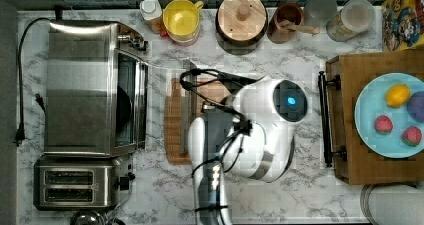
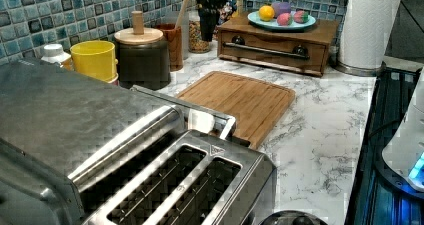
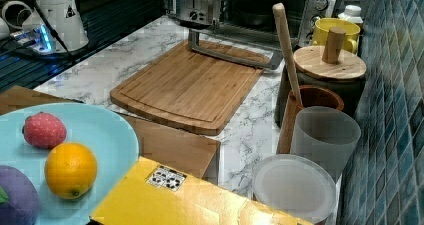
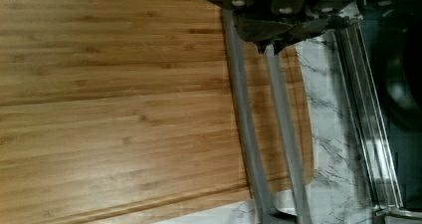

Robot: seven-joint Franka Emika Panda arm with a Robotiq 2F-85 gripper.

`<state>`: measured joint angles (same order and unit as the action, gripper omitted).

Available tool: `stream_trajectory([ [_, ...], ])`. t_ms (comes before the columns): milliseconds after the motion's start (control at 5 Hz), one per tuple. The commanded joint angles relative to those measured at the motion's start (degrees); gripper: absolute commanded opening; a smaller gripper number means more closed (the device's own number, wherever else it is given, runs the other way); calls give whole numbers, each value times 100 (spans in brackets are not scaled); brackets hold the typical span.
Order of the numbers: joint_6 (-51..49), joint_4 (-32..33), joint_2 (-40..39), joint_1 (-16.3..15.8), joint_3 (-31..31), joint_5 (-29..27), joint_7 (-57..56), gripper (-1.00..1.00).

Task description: Close the oven.

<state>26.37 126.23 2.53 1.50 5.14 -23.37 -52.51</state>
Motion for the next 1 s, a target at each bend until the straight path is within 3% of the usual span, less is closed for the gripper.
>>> stream_trajectory([
  [200,533,572,-270,90,128,-1248,-2234,-100],
  [600,990,572,-927,-58,53,-3018,-3886,-100],
  [1000,1593,432,-1565,-121,-199,-3830,-4424,-100],
])
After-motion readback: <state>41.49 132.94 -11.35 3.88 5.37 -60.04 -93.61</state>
